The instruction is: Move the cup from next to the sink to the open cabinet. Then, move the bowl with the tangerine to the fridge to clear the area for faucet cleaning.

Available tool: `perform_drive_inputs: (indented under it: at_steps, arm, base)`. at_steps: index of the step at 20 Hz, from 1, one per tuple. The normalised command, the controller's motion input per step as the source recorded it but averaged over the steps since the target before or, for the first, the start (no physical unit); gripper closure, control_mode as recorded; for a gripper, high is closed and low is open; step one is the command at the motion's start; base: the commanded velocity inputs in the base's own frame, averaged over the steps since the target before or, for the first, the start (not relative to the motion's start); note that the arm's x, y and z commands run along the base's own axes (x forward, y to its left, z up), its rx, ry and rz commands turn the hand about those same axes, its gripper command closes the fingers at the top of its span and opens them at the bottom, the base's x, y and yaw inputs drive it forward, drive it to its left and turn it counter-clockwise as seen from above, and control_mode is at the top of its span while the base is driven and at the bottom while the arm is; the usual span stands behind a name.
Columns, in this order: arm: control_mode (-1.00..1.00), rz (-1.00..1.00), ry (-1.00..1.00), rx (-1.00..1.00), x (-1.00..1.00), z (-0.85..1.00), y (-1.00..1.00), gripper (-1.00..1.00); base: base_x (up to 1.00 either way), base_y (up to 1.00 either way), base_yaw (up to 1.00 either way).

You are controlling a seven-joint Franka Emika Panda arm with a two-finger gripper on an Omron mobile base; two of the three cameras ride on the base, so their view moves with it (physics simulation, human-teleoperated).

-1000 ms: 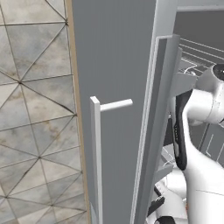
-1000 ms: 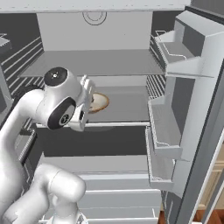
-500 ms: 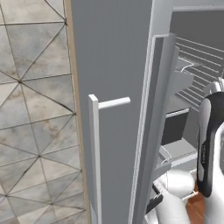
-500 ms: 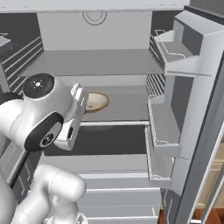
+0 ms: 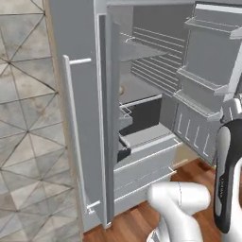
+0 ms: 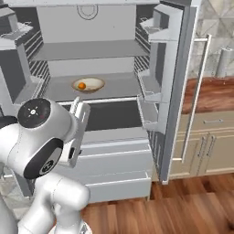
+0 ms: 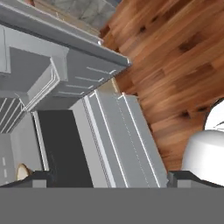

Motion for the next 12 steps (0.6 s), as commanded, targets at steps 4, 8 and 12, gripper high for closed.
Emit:
perform_drive_inputs:
  at_steps: [4, 8, 12]
  arm:
    - [1.00, 0.00, 0.00, 0.00, 0.00, 0.00, 0.00, -1.00]
    - [1.00, 0.00, 0.00, 0.00, 0.00, 0.00, 0.00, -1.00]
    - [1.00, 0.00, 0.00, 0.00, 0.00, 0.00, 0.00, -1.00]
  base:
    - [-1.00, 0.31, -0.77]
    - [-0.68, 0.20, -0.95]
    - [-0.23, 0.06, -1.00]
